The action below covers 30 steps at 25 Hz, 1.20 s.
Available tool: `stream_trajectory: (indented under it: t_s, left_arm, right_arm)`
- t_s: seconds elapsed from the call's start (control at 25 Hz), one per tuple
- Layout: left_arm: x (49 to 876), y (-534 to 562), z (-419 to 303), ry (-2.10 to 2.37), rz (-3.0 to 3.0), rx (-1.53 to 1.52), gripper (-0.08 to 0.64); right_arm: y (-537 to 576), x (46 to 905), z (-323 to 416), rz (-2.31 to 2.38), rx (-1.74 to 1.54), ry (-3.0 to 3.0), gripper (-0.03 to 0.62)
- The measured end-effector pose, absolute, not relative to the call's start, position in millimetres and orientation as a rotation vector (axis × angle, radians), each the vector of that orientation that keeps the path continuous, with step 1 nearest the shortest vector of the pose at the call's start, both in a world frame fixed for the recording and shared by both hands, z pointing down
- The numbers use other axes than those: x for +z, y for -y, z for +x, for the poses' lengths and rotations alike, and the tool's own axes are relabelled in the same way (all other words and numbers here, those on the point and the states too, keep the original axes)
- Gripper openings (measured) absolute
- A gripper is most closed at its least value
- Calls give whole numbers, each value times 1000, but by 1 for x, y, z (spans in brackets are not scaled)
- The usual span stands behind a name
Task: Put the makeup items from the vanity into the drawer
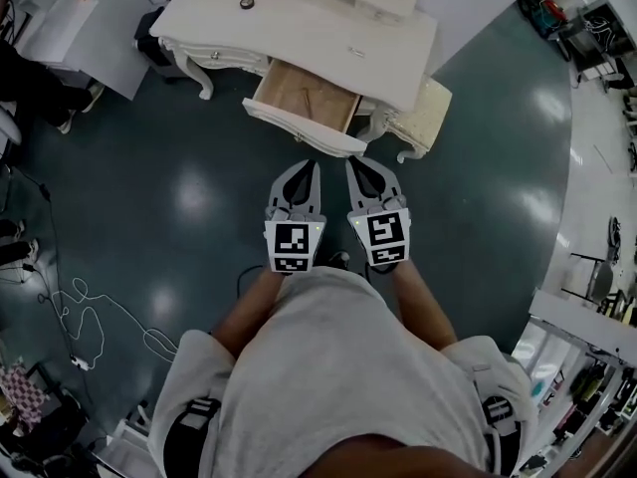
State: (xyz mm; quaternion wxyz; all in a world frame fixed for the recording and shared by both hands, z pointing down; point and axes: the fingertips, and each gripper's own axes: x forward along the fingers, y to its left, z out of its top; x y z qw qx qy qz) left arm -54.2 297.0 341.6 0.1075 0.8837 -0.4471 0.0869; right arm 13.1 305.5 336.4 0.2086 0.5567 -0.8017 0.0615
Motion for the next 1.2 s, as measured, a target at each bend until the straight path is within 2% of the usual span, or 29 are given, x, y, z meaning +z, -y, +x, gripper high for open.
stream_trajectory:
  t_s: [0.44, 1.2]
  left_arm:
    - [353, -269, -68, 1223, 2601, 246, 8]
    - [386, -175, -24, 1114, 2592, 381, 8]
  right_arm:
    - [-268, 331, -7, 1531, 120, 2151, 15]
    - [-152, 374, 50, 1368, 213, 2019, 15]
